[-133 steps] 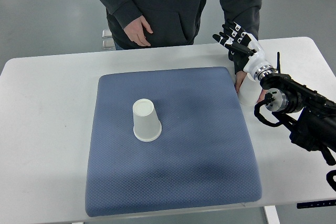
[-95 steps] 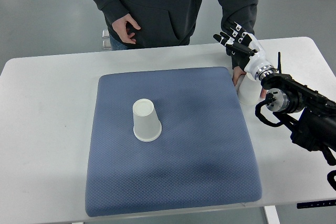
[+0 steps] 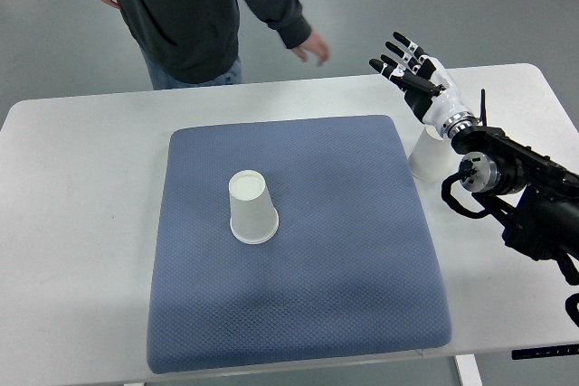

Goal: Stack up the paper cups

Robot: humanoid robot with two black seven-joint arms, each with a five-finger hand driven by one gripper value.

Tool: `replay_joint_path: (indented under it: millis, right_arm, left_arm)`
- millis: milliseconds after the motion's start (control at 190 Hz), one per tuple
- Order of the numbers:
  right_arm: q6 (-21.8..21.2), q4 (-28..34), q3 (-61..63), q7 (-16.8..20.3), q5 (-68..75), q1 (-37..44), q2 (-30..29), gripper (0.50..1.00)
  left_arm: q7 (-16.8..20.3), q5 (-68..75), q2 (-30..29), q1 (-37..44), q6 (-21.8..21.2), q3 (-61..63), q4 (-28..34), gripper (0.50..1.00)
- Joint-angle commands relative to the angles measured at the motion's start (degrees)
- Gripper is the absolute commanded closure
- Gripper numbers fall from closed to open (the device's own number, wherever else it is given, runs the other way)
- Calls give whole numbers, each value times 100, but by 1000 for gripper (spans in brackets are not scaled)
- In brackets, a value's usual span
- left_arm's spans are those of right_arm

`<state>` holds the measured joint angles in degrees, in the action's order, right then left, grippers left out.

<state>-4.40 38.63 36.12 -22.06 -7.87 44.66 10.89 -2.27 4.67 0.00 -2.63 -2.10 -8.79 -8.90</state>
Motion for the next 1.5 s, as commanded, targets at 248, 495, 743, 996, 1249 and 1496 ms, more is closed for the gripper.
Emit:
replay_joint_path:
  millis: [248,495,743,996,1249,1496]
  right_arm:
    - [0,4,0,0,-4,-1,-17,585]
    - [0,4,0,0,-4,-10,-8,585]
    - [-9,57,-26,9,-21,-10,19,585]
    - [-281,171,-35,26,-311,-1,405,585]
    - [-738,197,-44,0,-2349,-19,924,585]
    - [-1177,909,-53,-167,-4425,-19,1653,585]
  left_arm:
    - [-1,-1,0,0,-1,0,2,500]
    - [-1,-9,0,0,-1,0,-7,500]
    - [-1,-1,0,0,-1,0,-7,500]
    - [-1,-1,0,0,-1,0,-7,500]
    - [-1,-1,0,0,-1,0,-7,500]
    - [-1,-1,0,0,-1,0,-7,500]
